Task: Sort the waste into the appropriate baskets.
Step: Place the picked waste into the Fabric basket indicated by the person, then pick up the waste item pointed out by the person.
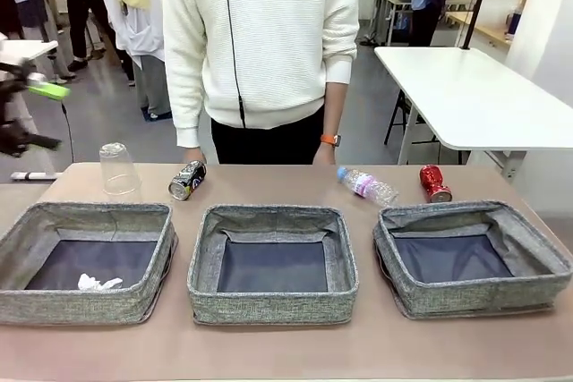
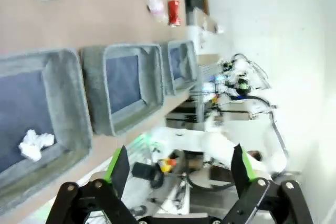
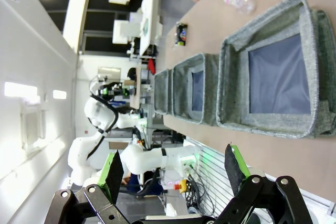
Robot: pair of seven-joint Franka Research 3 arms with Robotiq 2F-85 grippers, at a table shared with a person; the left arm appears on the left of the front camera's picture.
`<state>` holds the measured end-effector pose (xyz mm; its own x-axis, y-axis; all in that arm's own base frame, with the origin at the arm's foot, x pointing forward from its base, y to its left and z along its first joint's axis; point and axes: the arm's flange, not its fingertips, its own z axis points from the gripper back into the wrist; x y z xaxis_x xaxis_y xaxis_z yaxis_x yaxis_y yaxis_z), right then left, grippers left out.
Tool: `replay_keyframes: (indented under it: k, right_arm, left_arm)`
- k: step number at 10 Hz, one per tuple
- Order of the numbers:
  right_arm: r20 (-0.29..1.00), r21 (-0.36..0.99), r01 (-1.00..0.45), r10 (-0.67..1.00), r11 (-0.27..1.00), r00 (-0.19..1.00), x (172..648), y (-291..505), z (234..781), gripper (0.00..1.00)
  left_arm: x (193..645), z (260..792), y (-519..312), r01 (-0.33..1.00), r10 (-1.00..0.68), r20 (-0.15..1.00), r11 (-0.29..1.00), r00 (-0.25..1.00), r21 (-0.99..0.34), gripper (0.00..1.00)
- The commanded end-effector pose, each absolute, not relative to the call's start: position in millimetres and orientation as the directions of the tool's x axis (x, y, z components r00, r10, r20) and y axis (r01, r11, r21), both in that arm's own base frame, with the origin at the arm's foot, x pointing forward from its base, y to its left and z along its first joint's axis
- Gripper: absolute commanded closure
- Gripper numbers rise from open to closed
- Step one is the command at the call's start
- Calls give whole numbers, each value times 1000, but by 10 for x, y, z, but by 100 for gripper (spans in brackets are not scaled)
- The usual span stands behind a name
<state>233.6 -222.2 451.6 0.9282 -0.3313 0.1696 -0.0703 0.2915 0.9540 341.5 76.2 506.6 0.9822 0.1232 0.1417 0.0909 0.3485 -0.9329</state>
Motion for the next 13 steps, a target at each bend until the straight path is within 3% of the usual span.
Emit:
replay_keyframes:
  k: [1,3,4,13]
  right_arm:
    - [197,953,-101,-333,284,922,2354,-2214,4528,0]
    - [197,953,-101,-333,284,922,2354,-2214,4528,0]
    - [197,953,-101,-333,284,922,2354,-2214,4528,0]
    - [197,953,-101,-333,284,922,2354,-2214,4528,0]
  left_arm:
    - [3198,4646,1245,-53,253,27,305,967,-951,0]
    - [2970,4374,1445,-114,264,-23,334,964,-936,0]
    - [3067,4601,1415,-45,259,28,272,965,-961,0]
    - [3067,4601,1415,-45,259,28,272,965,-961,0]
